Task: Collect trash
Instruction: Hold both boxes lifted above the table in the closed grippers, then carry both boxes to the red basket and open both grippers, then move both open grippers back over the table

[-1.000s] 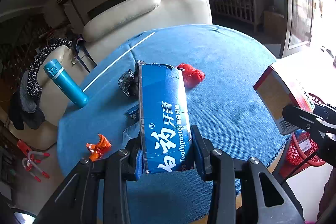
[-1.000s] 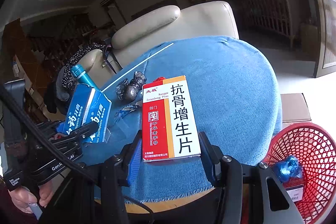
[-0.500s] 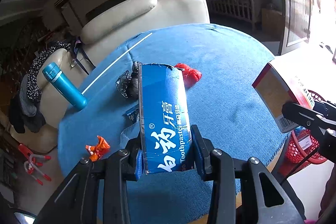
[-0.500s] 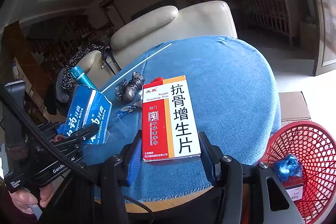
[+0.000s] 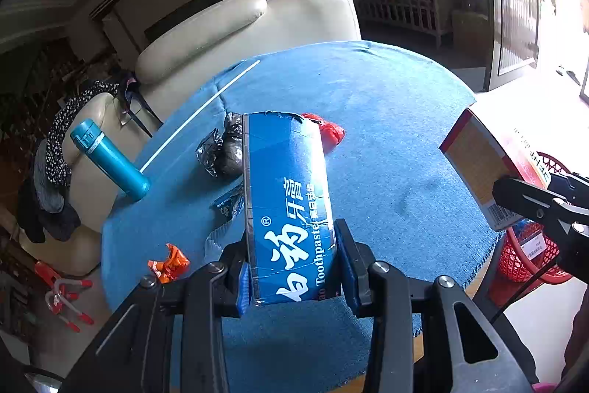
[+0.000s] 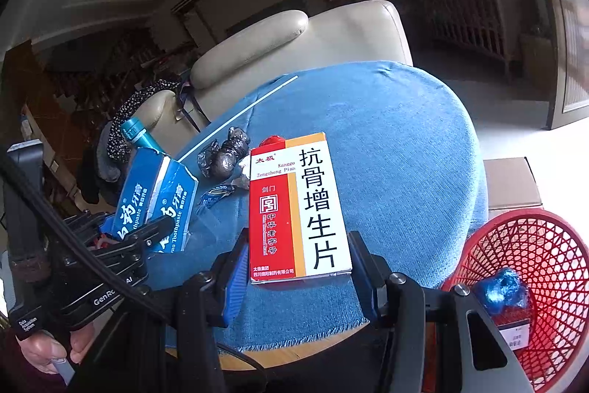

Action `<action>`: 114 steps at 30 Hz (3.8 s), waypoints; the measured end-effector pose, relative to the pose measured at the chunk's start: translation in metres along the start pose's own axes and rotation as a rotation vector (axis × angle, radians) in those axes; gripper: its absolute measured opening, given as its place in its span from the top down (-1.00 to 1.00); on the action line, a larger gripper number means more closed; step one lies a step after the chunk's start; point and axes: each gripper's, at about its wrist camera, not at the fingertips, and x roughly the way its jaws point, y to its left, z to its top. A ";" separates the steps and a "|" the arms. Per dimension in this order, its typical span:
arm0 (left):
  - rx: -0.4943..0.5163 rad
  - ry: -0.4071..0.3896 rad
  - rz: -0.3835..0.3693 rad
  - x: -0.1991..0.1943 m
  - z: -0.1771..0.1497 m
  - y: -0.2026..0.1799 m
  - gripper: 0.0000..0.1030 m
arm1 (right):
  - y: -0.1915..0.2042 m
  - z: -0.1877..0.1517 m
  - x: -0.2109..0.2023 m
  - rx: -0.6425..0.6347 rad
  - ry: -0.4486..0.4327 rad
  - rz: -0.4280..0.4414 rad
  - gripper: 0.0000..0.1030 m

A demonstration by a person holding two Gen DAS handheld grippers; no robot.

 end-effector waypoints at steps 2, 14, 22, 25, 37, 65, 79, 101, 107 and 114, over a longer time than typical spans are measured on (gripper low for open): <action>0.005 -0.001 -0.002 -0.001 0.001 -0.002 0.20 | -0.001 -0.001 -0.002 0.002 -0.002 -0.004 -0.02; 0.042 -0.009 -0.009 -0.004 0.005 -0.017 0.20 | -0.017 -0.002 -0.009 0.030 -0.015 -0.017 -0.02; 0.079 -0.017 -0.020 -0.004 0.008 -0.031 0.20 | -0.027 -0.004 -0.015 0.049 -0.027 -0.030 -0.02; 0.095 -0.020 -0.025 -0.004 0.009 -0.038 0.20 | -0.032 -0.005 -0.017 0.061 -0.029 -0.037 -0.02; 0.135 0.009 -0.145 0.004 0.014 -0.063 0.20 | -0.062 -0.015 -0.028 0.104 -0.024 -0.099 -0.03; 0.372 0.038 -0.694 -0.013 0.049 -0.197 -0.24 | -0.190 -0.029 -0.120 0.395 -0.087 -0.348 -0.18; 0.149 0.025 -0.429 0.013 0.020 -0.057 -0.24 | -0.168 -0.013 -0.108 0.361 -0.107 -0.333 -0.23; -0.415 0.161 0.012 0.040 -0.100 0.224 -0.24 | -0.038 0.022 -0.002 0.070 0.039 -0.153 -0.23; -0.434 0.176 -0.066 0.069 -0.105 0.231 -0.24 | -0.008 0.028 0.029 0.004 0.105 -0.130 -0.23; -0.379 0.122 -0.143 0.085 -0.096 0.236 -0.24 | 0.046 0.053 0.086 -0.082 0.196 -0.033 -0.23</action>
